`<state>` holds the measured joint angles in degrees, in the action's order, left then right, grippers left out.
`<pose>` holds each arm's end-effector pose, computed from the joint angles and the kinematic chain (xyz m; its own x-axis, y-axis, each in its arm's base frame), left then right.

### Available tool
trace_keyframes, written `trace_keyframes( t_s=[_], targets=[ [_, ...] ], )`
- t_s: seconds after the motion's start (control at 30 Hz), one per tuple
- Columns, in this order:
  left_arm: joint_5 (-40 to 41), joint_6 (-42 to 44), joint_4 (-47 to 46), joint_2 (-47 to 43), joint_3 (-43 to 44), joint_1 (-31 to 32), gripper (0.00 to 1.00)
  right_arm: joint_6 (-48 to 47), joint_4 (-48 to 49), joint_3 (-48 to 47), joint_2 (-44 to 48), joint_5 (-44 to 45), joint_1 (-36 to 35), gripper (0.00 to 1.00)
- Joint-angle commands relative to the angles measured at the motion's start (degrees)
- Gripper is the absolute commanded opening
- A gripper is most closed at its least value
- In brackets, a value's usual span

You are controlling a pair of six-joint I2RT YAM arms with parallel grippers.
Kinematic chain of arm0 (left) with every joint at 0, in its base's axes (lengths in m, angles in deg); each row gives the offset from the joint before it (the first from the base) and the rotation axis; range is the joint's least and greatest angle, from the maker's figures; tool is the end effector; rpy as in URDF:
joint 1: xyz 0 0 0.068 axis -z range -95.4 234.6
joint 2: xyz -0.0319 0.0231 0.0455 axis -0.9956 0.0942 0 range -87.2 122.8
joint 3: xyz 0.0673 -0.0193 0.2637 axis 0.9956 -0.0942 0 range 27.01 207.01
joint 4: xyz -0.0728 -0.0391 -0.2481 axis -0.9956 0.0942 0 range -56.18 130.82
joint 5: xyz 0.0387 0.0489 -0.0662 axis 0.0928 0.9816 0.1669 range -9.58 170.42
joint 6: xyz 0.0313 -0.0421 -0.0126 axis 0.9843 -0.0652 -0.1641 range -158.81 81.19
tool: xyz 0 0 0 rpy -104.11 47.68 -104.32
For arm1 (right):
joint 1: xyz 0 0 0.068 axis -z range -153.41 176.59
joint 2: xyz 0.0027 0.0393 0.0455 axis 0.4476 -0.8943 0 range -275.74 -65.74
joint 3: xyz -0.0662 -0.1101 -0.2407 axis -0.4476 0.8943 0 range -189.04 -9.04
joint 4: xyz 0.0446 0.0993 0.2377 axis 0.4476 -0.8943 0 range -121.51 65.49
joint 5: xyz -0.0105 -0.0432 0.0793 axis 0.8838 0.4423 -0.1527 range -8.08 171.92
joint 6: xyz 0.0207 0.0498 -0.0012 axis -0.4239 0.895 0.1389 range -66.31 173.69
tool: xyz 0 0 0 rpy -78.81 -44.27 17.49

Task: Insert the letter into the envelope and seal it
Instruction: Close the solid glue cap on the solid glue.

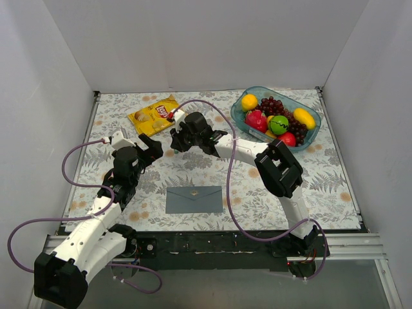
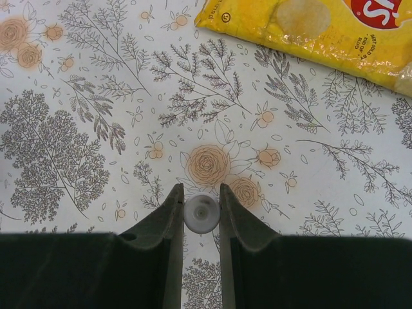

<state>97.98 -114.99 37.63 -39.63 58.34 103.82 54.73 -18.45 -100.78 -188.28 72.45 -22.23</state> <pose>0.1880 -0.0542 0.2604 -0.1224 -0.9378 -0.3248 -0.3034 0.3469 -0.8875 0.3263 0.3819 0.2165 -0.2907 -0.3051 -0.9069 -0.8356 0.5427 0.0852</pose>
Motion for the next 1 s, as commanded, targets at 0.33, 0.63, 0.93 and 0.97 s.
trace_keyframes(
  t_s=[0.33, 0.63, 0.93, 0.97],
  targets=[
    [0.19, -0.28, -0.83, -0.29, -0.83, -0.41, 0.98, -0.16, 1.32, -3.18, -1.03, -1.86, 0.13, 0.01],
    [0.19, -0.28, -0.74, -0.38, -0.83, -0.33, 0.98, -0.07, 1.32, -2.74, -1.03, -2.30, 0.21, 0.01],
    [0.28, -0.28, -0.74, -0.29, -0.83, -0.33, 0.98, 0.19, 1.76, -2.74, -1.65, -2.48, 0.13, 0.01],
    [0.28, -0.28, -0.74, -0.37, -0.83, -0.41, 0.98, 0.19, 1.84, -2.74, -1.74, -2.57, 0.13, 0.01]
  ],
)
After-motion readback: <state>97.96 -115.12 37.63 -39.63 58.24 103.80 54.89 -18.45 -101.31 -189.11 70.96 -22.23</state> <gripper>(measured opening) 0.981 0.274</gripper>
